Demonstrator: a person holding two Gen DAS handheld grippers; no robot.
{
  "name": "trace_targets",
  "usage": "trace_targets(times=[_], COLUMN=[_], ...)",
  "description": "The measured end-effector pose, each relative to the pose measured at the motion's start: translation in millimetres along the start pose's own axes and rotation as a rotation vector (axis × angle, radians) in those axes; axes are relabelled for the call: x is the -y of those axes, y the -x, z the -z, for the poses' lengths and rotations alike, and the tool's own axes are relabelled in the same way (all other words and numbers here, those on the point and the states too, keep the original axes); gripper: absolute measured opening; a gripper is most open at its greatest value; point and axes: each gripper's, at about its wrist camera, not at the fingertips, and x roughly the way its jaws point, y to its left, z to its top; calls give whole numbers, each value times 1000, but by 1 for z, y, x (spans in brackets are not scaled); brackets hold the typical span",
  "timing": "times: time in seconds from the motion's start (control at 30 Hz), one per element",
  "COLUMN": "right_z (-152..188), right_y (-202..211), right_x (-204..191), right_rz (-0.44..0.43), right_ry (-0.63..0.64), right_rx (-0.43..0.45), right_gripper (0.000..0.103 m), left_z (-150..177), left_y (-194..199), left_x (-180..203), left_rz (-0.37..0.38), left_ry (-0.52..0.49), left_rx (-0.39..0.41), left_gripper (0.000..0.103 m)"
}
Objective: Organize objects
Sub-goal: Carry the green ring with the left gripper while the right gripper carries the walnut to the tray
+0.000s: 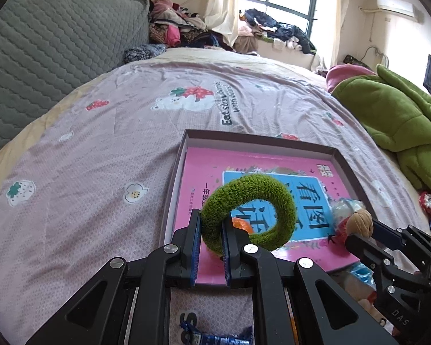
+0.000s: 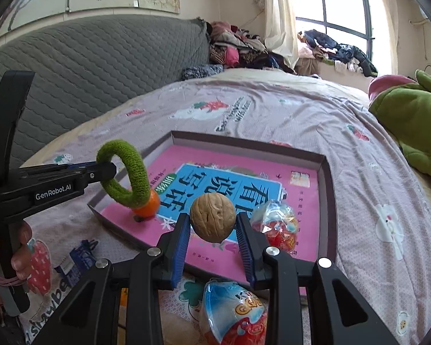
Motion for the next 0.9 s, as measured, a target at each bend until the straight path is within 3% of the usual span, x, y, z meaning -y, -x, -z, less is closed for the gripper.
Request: trace_targets(times=[0.33,0.9], right_z=[3,5], right_y=[-24,-29], right_x=[-4,-2], right_rz=[15,33], right_ry=[8,-8], right_rx=[-83,-114], right_gripper=[33,34], left_z=[5,11], left_y=[-23,-33], left_x=[-6,-6], left_rz=[-3,-31], left_ry=[12,8], left_rx=[-44,-70], left_gripper=[14,15])
